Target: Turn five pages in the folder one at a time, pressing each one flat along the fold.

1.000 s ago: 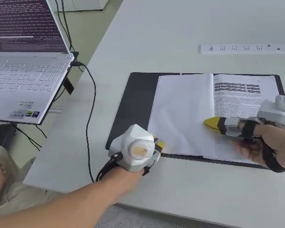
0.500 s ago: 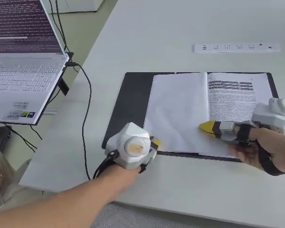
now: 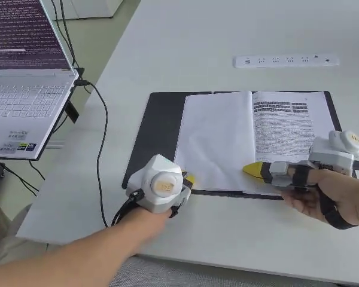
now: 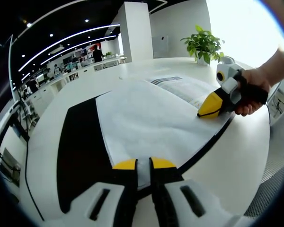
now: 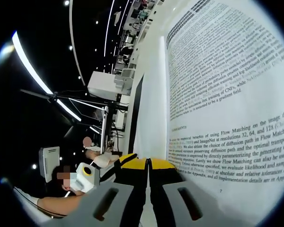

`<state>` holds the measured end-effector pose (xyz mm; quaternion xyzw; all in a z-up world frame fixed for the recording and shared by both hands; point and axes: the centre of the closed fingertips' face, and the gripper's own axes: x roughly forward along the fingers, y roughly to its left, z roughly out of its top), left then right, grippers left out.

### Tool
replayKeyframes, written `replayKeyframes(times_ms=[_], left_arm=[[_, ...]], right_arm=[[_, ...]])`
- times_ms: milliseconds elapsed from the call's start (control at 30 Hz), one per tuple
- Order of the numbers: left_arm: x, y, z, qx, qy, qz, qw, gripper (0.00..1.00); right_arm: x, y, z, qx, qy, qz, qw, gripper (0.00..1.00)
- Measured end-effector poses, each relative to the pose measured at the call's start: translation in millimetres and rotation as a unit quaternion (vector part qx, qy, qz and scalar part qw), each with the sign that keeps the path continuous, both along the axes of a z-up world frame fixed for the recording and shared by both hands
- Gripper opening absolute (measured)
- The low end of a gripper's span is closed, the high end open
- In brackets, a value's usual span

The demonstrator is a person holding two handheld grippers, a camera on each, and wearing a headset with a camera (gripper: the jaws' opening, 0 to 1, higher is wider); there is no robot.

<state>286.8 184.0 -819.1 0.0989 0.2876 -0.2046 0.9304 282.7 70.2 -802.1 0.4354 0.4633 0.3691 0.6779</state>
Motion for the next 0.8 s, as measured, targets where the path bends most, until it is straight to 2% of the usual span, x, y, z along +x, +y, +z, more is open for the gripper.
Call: replayKeyframes(times_ms=[333,400,667,800], left_arm=[[-0.6,0.1,0.4,-0.002,-0.002,0.002,1.0000,0.08],[-0.7,0.1,0.6,-0.002,-0.001,0.003,1.0000,0.08],[-1.5,-0.6,1.6,-0.001,-0.002,0.002,1.0000,0.08],[-1.8,-0.8,2.2,0.000,-0.002,0.003,1.0000,0.08]], right_arm=[[-26.3,3.2,2.3,0.008,0.006,0.019,0.9998,0.00],[-37.0,4.6,-0.4,0.005,0.008,0.041,0.9991,0.00],[-62.6,6.8,-4.7,0.008,0.012,0.065,0.9978,0.00],[-76.2,5.8,1.6,0.013,0.013,0.068,0.9975,0.00]])
